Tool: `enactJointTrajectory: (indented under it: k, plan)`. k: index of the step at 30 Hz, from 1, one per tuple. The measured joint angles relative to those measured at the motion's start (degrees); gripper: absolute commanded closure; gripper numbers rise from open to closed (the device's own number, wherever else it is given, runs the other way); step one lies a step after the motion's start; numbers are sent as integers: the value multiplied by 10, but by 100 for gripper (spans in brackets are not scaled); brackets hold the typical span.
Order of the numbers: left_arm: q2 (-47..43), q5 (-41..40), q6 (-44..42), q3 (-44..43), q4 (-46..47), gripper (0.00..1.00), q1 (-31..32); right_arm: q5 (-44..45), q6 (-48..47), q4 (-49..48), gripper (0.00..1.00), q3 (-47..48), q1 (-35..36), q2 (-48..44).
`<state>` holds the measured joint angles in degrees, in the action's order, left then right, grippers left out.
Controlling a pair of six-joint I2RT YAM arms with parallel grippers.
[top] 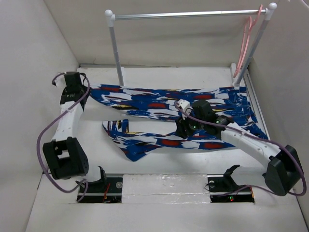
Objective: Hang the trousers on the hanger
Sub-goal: Flatten out the trousers at the center of the board.
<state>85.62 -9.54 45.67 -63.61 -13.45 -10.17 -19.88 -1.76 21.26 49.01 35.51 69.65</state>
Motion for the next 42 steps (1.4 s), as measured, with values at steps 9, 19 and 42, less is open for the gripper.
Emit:
enactJointTrajectory:
  k: [9,19,42]
  plan:
    - [-60,-14,-31,-54,-40,93,1,0,-17,10,43,1,18,35]
    - [214,-16,-87,-303,-136,2,0,22,-26,23,41,49,51,68]
    - [-169,93,-91,162,-115,14,104,-17,-106,10,13,203,143,224]
